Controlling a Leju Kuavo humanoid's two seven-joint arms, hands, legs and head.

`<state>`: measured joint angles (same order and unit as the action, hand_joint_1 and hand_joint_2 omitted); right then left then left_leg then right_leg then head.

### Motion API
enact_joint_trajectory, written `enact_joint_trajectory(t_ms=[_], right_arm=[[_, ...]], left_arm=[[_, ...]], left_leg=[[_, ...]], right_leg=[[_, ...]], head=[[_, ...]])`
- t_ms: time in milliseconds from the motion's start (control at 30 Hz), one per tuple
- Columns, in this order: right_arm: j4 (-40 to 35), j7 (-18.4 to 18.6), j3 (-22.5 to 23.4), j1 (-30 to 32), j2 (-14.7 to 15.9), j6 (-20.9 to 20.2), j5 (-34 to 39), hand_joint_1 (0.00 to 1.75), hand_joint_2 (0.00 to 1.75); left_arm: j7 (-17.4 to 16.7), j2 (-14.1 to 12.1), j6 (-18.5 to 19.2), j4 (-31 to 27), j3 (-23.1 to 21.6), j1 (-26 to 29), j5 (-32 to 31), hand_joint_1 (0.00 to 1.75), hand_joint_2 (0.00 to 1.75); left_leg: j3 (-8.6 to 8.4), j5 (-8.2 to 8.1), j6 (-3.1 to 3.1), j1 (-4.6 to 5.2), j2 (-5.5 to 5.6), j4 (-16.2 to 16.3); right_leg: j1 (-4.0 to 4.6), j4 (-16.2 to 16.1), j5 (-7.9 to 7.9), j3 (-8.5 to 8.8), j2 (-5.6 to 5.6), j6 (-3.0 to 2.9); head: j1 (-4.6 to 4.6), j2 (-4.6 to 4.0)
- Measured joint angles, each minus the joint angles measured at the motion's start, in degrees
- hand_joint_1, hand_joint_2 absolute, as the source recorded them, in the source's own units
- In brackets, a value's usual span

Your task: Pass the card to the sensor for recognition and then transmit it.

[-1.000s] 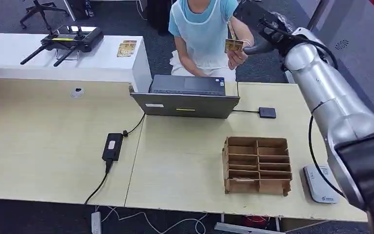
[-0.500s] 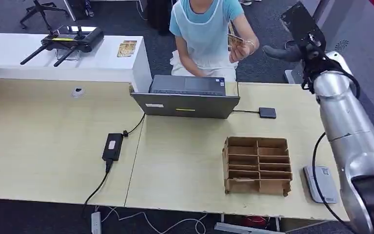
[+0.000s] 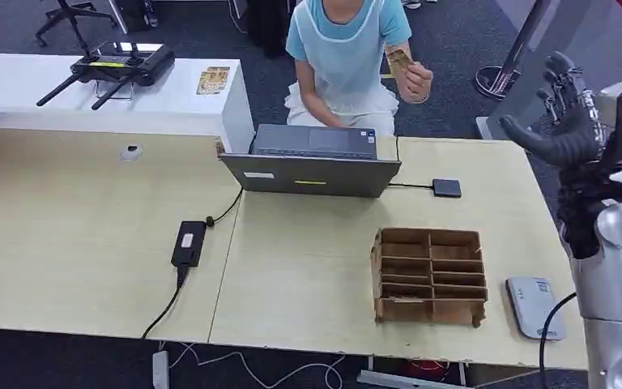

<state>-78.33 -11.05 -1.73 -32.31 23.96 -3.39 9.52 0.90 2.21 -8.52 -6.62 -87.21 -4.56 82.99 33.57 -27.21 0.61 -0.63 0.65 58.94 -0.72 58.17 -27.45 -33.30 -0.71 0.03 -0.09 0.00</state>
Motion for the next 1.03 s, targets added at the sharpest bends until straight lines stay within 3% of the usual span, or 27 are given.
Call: enact_joint_trajectory(t_ms=[133, 233, 500, 667, 1033], right_arm=[[-7.6, -4.6, 5.4, 9.5, -0.6, 0.9, 5.9, 0.00, 1.75], [-14.2, -7.1, 9.3, 17.2, -2.6, -0.6, 10.8, 0.00, 1.75], [-27.8, -8.2, 14.1, 33.7, -8.8, -5.8, 17.7, 0.00, 1.75], [-31.2, -8.4, 14.6, 37.4, -10.7, -6.1, 17.7, 0.00, 1.75], [-33.7, -9.7, 14.2, 39.1, -13.8, -7.1, 18.6, 0.00, 1.75]], left_arm=[[0.3, 0.2, -0.6, 0.0, 0.0, 0.2, 0.3, 0.00, 0.00], [0.2, 0.3, -1.1, 0.0, 0.0, 0.3, 0.5, 0.00, 0.00], [0.4, 0.3, -1.8, 0.0, 0.6, 0.8, 1.4, 0.00, 0.00], [0.4, 0.3, -1.9, 0.0, 0.8, 0.8, 1.4, 0.00, 0.00], [0.8, 0.3, -2.0, 0.0, 1.3, 0.7, 1.9, 0.00, 0.00]], left_leg=[[0.09, -0.04, -0.04, 0.00, 0.10, 0.0], [0.08, -0.13, -0.01, 0.01, 0.09, 0.0], [0.04, -0.18, 0.00, 0.00, 0.01, -0.1], [0.00, -0.18, 0.00, 0.01, -0.08, -0.1], [-0.03, -0.18, 0.00, 0.01, -0.08, 0.0]], right_leg=[[0.00, 0.0, -0.05, 0.00, -0.11, 0.04], [0.00, 0.0, -0.10, -0.02, -0.10, 0.00], [0.00, 0.0, -0.23, -0.01, -0.05, 0.05], [-0.02, 0.0, -0.22, -0.01, 0.07, 0.06], [-0.01, 0.0, -0.21, 0.01, 0.08, 0.04]], head=[[0.04, 0.00], [0.02, 0.00], [0.00, 0.02], [0.00, 0.02], [0.02, 0.02]])
